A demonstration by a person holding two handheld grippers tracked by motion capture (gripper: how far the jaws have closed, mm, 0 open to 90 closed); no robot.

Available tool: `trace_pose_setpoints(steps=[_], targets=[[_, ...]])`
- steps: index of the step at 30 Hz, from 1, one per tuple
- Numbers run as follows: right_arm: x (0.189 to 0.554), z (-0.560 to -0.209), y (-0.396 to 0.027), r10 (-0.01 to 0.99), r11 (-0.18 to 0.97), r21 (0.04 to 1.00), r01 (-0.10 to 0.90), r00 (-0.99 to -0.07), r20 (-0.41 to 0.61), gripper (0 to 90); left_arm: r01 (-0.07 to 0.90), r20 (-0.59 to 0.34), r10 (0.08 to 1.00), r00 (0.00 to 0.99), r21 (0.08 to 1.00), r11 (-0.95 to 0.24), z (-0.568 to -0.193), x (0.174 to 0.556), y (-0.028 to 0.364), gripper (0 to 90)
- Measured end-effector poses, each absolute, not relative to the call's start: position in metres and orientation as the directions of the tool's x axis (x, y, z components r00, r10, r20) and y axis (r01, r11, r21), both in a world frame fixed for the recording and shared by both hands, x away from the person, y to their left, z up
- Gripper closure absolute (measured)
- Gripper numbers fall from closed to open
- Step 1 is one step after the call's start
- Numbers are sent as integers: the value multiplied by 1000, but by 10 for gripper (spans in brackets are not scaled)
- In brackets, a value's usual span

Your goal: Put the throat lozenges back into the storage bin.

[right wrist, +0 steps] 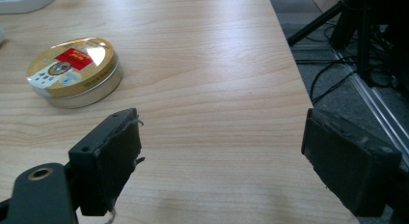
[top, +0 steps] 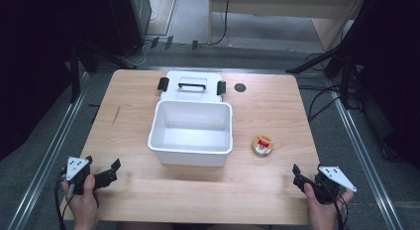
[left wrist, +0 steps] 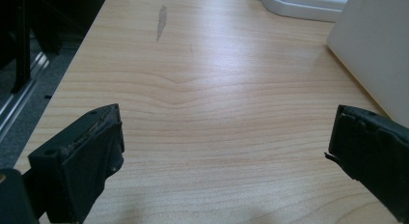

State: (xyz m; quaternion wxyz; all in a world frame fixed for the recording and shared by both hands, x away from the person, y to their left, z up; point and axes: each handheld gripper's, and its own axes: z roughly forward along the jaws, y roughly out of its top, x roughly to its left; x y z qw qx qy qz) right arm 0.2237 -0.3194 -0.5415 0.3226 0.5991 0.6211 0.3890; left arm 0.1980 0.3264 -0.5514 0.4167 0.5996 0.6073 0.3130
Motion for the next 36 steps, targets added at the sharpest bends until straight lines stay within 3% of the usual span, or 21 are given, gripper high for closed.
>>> trace_pose_setpoints(steps=[7, 15, 22, 36], targets=[[224, -541, -315, 992, 13, 869, 494, -114, 50, 187, 462, -166, 984, 72, 880, 114, -552, 198, 330, 0], [226, -531, -303, 978, 66, 838, 541, -203, 54, 191, 459, -147, 985, 89, 884, 90, -552, 198, 327, 0], [230, -517, -304, 974, 69, 809, 583, -217, 73, 195, 450, -119, 987, 109, 891, 58, -551, 198, 324, 0], [252, -504, -293, 958, 178, 679, 713, -283, 46, 188, 449, -112, 987, 115, 892, 49, -551, 197, 323, 0]])
